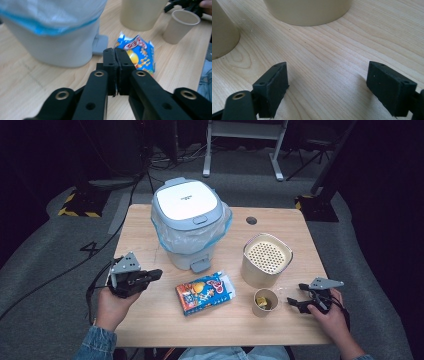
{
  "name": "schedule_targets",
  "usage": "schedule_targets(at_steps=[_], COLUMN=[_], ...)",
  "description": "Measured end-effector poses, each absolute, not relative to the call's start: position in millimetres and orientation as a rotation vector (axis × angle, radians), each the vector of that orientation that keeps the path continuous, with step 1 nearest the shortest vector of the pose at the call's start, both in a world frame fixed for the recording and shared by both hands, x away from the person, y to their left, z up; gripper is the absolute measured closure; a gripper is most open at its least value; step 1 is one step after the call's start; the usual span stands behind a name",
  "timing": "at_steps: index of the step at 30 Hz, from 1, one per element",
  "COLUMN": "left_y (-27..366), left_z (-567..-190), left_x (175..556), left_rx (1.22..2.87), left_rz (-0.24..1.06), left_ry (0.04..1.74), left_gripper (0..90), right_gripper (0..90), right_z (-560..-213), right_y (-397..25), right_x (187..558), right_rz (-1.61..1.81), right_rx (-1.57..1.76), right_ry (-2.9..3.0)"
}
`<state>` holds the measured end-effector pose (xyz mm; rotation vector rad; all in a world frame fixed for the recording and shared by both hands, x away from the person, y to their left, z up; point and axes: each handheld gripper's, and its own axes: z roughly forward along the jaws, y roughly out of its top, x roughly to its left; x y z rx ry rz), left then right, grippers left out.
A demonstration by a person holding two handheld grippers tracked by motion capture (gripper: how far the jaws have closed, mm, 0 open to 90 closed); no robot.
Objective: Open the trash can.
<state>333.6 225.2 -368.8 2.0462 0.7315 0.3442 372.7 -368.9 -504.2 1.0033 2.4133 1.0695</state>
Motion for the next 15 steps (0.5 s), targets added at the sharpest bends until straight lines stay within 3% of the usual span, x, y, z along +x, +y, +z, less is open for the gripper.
schedule_targets(at_steps=[15], left_y=[204], left_z=[-312], left_x=[357], left_rx=[1.938], left_rz=[0.343], left_ry=[0.666], left_gripper=[89.8], right_gripper=[17.7], right_z=[-504], right_y=[-370], right_x=[370], right_rz=[1.065], right_rx=[1.015], right_ry=[2.407])
